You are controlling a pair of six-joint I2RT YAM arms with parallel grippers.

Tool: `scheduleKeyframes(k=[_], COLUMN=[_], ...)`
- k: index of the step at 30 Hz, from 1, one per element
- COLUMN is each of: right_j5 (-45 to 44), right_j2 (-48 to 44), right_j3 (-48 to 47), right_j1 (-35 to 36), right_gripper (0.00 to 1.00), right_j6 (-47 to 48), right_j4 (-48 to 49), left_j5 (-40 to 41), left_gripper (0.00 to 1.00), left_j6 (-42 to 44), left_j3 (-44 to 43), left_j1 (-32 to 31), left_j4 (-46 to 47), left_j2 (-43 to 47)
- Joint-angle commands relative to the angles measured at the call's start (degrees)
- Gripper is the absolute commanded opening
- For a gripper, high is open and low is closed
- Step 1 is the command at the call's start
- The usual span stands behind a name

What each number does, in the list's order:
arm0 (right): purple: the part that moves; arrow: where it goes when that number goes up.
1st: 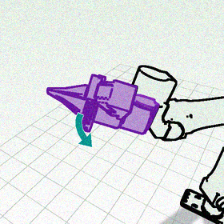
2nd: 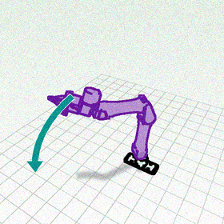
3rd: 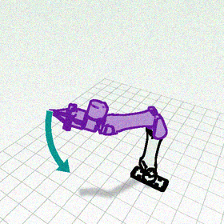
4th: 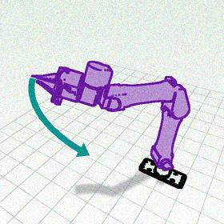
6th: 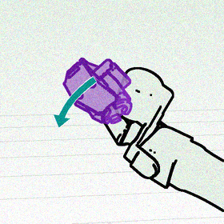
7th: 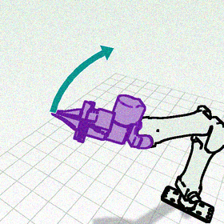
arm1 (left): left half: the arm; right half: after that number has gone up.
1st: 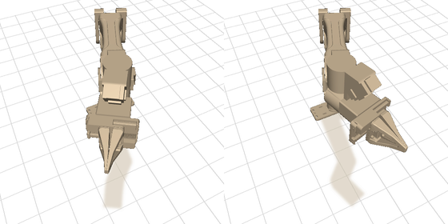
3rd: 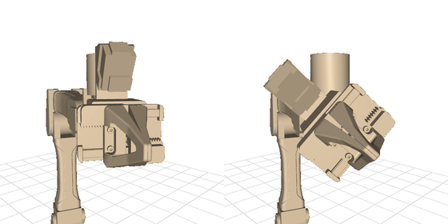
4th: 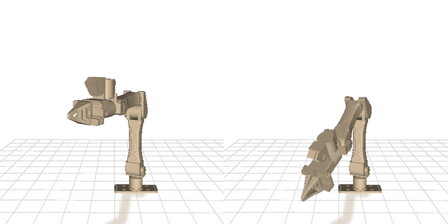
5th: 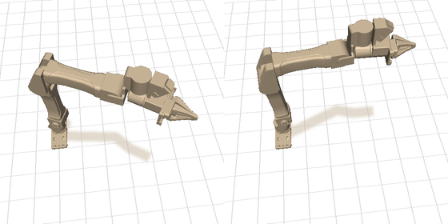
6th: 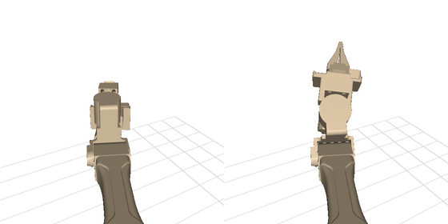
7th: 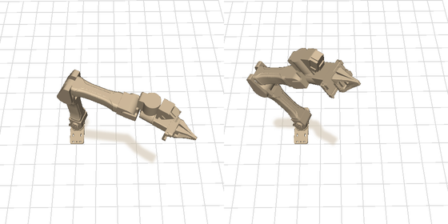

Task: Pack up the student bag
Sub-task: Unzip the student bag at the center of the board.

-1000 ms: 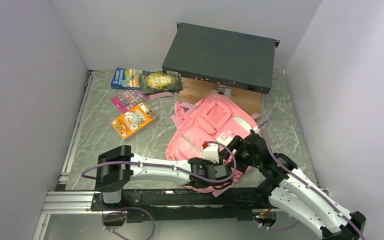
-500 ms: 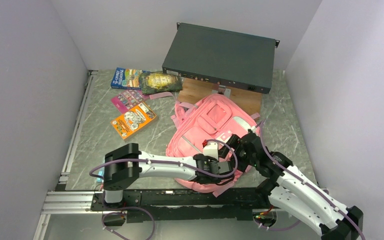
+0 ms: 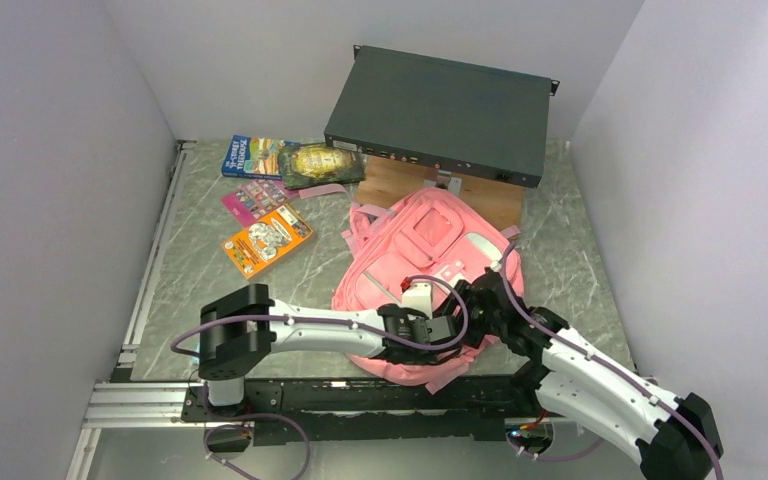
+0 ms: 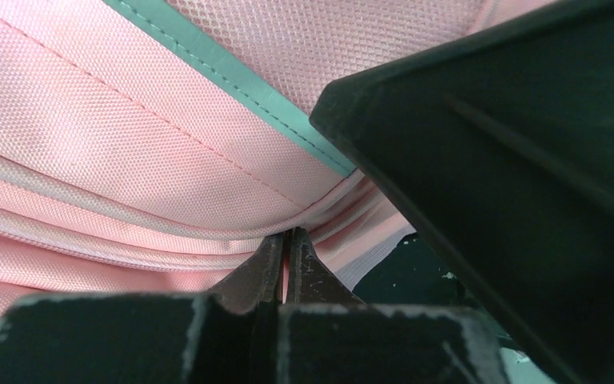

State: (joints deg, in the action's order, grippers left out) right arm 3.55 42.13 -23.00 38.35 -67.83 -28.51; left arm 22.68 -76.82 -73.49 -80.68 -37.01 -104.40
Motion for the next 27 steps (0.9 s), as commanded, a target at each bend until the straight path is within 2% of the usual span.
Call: scheduleKeyframes(k=[1,4,8,11,14,17,20,24,27], right_j5=[1.4,-1.9,-7.7,-10.0,-12.0,-10.1,-7.9,-8.9,-9.7], right_j2=[1.1,1.2,-2.0,-5.1,-7.0,-8.0,-8.5,-12.1,-15.2], right_j3=[2.6,3.8,4.6,4.2,2.6,3.1,3.6,4.7,4.4], right_j1=[0.3,0.3,0.3,0.2,-0.1,-0.6,-0.9,-1.0,-1.0], right_gripper=[0.6,0.44,0.01,0.0,0.0,0.0,0.0,0.0,0.0], right_j6=[-2.4,-3.8,-5.1,-4.3,-3.0,-0.9,0.2,0.2,0.0], right_j4=[5.3,4.3,0.4,-2.3,-5.7,-4.7,-5.1,-9.6,-12.8], left_j5=[0.8,0.7,1.9,1.2,-0.5,5.1,7.4,4.0,4.2], left_gripper=[0.0,0.0,0.0,0.0,0.0,0.0,0.0,0.0,0.0], left_j6=[5.0,6.5,6.9,8.1,11.1,12.4,16.0,23.7,26.0], left_j3=[3.5,6.6,8.9,14.5,20.9,23.2,23.0,23.8,24.6], left_j1=[1.7,2.4,4.1,6.4,9.0,11.0,16.3,26.5,31.6], left_j4=[3.5,4.8,0.1,-0.1,3.4,1.0,-1.0,3.0,5.2], left_j2=[4.9,7.6,10.9,14.7,19.6,22.7,23.6,24.3,25.4])
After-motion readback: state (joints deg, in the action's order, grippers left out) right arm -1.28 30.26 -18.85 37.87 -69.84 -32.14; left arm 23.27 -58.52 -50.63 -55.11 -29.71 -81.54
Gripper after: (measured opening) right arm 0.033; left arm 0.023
